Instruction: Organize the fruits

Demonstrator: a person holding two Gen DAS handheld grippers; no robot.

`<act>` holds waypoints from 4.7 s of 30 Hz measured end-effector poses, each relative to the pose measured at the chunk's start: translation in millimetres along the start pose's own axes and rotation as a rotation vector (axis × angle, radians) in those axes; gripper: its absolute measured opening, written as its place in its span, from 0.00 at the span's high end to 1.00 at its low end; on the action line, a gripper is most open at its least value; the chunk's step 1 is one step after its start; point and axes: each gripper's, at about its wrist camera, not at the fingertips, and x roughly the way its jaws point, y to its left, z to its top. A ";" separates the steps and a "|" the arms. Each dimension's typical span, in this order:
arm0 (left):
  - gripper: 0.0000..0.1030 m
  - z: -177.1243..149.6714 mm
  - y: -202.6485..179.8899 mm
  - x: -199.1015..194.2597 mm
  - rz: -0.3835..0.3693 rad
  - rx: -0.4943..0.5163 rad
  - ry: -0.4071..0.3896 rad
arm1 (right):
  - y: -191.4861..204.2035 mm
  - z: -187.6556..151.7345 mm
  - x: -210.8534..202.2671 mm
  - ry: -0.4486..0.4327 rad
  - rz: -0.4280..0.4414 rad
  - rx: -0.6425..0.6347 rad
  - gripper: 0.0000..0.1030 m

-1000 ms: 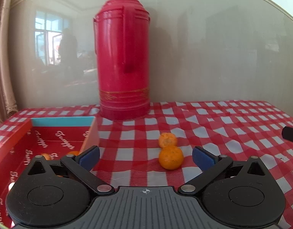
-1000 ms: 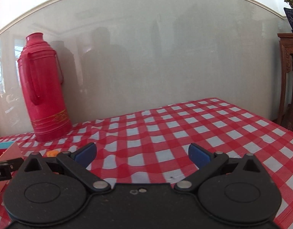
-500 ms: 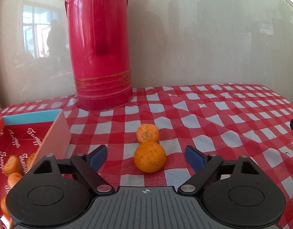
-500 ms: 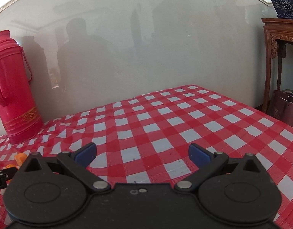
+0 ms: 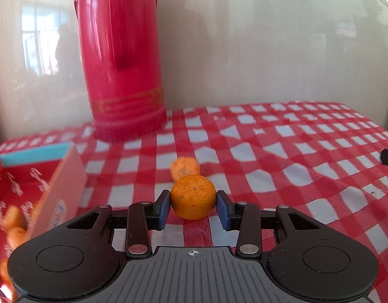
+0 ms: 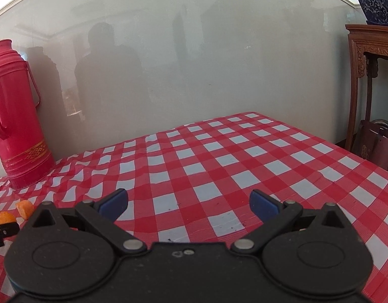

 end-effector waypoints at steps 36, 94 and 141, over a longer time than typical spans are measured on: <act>0.00 -37.2 186.7 -96.7 0.298 -0.148 -0.111 | 145.5 -22.7 -16.8 0.041 0.230 -0.163 0.06; 0.00 -89.0 302.1 -128.3 0.531 -0.369 -0.079 | 310.4 -27.7 -44.5 0.075 0.573 -0.404 0.76; 0.00 -118.7 123.1 -279.7 0.282 -0.174 -0.279 | 130.3 -56.9 -218.6 -0.098 0.352 -0.336 0.06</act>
